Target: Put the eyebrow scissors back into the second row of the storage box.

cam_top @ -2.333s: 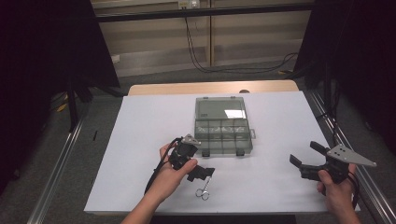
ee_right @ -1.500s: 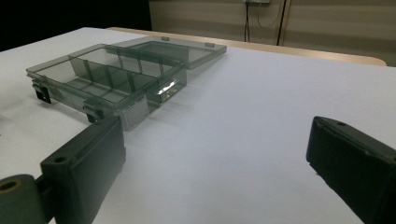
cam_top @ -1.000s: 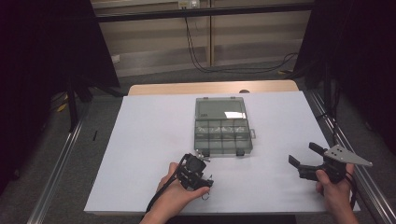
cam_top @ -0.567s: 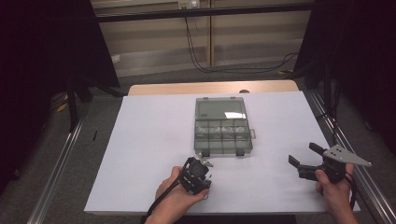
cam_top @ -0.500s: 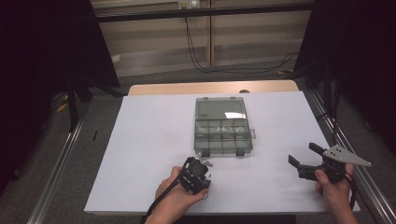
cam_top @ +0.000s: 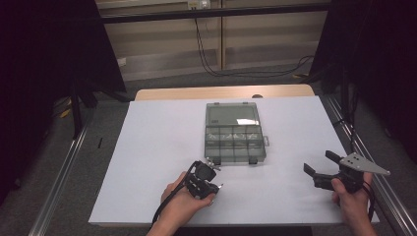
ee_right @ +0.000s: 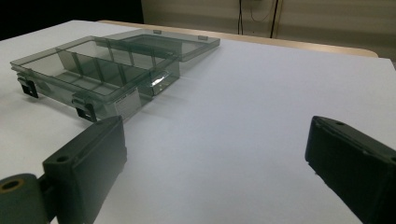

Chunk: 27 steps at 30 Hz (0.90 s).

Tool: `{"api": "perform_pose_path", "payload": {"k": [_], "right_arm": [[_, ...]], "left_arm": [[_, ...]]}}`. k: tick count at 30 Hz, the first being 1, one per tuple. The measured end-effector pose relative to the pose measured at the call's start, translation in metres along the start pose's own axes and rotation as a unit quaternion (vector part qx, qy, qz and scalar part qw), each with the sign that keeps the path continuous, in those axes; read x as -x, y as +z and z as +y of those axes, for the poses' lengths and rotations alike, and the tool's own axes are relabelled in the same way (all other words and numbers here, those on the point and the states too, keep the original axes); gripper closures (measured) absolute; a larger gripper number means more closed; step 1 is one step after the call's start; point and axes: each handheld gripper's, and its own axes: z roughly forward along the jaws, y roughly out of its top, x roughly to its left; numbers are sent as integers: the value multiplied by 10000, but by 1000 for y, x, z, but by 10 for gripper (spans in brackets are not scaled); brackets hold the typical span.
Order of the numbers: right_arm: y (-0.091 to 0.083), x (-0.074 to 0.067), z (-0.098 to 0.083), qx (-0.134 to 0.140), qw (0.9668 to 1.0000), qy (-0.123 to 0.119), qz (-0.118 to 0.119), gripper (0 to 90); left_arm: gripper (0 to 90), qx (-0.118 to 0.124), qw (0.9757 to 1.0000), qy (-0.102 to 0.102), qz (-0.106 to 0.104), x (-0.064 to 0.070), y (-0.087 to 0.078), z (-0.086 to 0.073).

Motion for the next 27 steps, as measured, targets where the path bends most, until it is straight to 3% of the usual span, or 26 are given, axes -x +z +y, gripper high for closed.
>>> {"api": "perform_pose_path", "payload": {"k": [4, 5, 6, 8, 9, 10, 15, 19, 27], "right_arm": [[0, 0, -1, -17, 10000, -3, -3, 47], [0, 1, -1, -15, 10000, 2, -3, 47], [0, 1, -1, -14, 10000, 0, -7, 47], [0, 1, 0, -25, 10000, 10, -18, 47], [0, 1, -1, -30, 10000, 16, -24, 47], [0, 2, -1, -31, 10000, 22, -27, 47], [1, 0, -1, -61, 10000, 38, -34, 48], [1, 0, -2, -67, 10000, 14, -33, 48], [2, 0, -3, -73, 10000, 5, -26, 48]], "left_arm": [[855, 20, 10000, -54, -2, 1, 0, 0], [856, 41, 10000, 46, 5, 1, 0, 1], [856, 27, 10000, 18, 1, 2, -1, 1], [900, 153, 9998, -29, -118, 4, -6, 2], [900, 80, 9997, 110, 182, 8, -5, 3], [900, 4, 9994, 197, 274, 10, -4, 4], [894, 62, 10000, -45, -27, 1, -2, 3], [879, -43, 10000, -60, -18, 1, 1, 0], [890, 33, 10000, -4, -77, -1, 1, -1]]}}
